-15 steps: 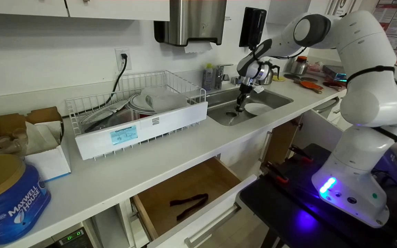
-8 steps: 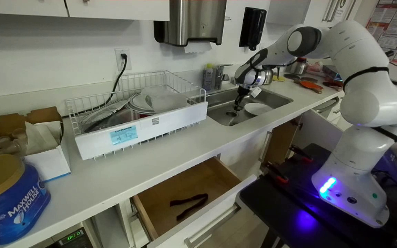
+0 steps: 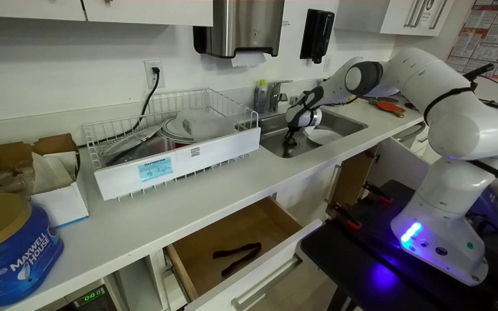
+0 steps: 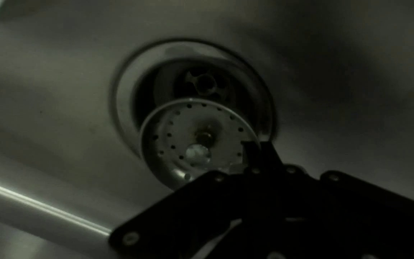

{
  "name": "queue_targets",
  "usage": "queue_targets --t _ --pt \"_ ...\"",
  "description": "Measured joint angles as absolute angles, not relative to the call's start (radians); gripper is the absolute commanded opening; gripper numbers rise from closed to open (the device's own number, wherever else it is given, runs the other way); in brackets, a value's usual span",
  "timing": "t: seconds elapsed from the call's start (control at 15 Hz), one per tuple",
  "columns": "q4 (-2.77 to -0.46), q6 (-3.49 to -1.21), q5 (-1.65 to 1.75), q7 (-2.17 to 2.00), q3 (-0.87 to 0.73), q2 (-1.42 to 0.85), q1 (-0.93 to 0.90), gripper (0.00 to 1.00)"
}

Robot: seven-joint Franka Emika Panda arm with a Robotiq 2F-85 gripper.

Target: Put the plug on the sink drain

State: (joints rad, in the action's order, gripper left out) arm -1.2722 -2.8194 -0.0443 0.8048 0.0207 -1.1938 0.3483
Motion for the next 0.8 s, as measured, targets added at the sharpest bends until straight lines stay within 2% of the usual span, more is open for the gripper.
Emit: queue_targets --t 0.8 --pt "-1.12 -2.808 0.063 0.632 -0.017 -1.296 0.332 0.01"
